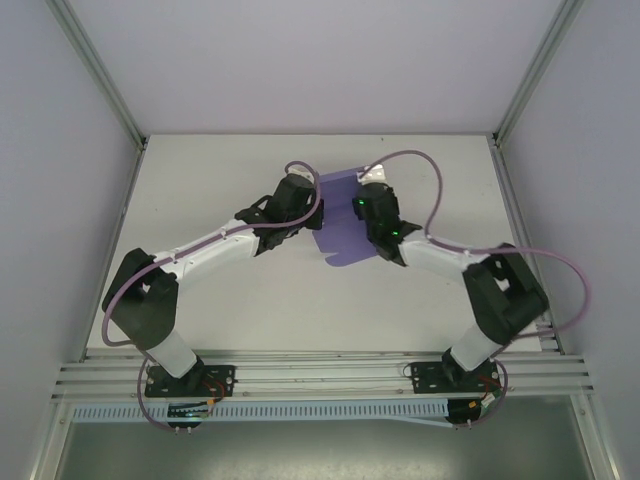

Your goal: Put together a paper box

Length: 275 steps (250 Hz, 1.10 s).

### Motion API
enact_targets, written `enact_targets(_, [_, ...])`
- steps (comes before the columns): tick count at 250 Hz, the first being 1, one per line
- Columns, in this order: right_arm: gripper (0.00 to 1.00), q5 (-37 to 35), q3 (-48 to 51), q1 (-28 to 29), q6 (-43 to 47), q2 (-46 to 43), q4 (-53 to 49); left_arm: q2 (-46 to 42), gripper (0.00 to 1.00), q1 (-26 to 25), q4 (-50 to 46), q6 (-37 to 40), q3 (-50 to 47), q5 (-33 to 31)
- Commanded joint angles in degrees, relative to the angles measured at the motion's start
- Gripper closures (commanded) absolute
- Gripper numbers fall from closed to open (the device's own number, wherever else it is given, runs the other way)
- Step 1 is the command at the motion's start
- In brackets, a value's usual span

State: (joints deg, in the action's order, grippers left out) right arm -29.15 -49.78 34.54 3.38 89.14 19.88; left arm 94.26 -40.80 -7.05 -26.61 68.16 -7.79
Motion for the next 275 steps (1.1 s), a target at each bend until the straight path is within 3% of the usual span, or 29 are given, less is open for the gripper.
enact_targets(1, [0.65, 13.9, 4.7, -4.5, -4.2, -6.4, 1.5, -0.8, 1.00, 0.8, -3.6, 0.5, 1.7, -0.7])
enact_targets(30, [0.36, 21.8, 6.7, -5.2, -4.4, -11.6, 0.2, -0.5, 1.00, 0.8, -2.6, 0.8, 1.4, -0.1])
enact_targets(44, [0.30, 23.6, 7.4, -5.4, -4.5, -13.7, -0.8, -0.4, 1.00, 0.8, -2.4, 1.4, 1.4, 0.2])
enact_targets(54, [0.19, 26.1, 8.1, -5.5, -3.6, -15.2, -1.5, -0.3, 1.00, 0.7, -2.4, 1.7, 1.4, 0.4])
enact_targets(82, [0.02, 25.6, 9.4, -6.0, -3.2, -19.5, -4.0, -0.2, 1.00, 0.8, -2.5, 2.7, 1.5, 0.6])
enact_targets(130, [0.01, 24.5, 10.0, -7.2, -1.9, -23.1, -8.9, -0.5, 1.00, 0.8, -1.7, 3.9, 1.2, 2.2])
enact_targets(143, [0.04, 25.1, 9.5, -7.3, -1.1, -22.4, -10.5, -0.6, 1.00, 0.8, -1.1, 4.2, 0.9, 3.3])
enact_targets(176, [0.26, 28.3, 7.6, -9.0, -1.2, -19.7, -13.4, -1.0, 1.00, 0.8, -0.3, 5.1, 0.4, 5.2])
enact_targets(228, [0.33, 36.4, 4.2, -12.1, -2.2, -12.6, -9.7, -0.8, 1.00, 0.8, -0.3, 6.4, 0.7, 8.5])
enact_targets(251, [0.53, 36.3, 2.2, -12.2, -3.4, -9.3, -9.0, 0.3, 1.00, 0.8, -2.9, 6.4, 2.0, 8.1])
enact_targets(275, [0.82, 33.2, 1.2, -12.1, -5.9, -7.1, -9.2, 1.3, 1.00, 0.5, -6.1, 5.6, 3.2, 4.8])
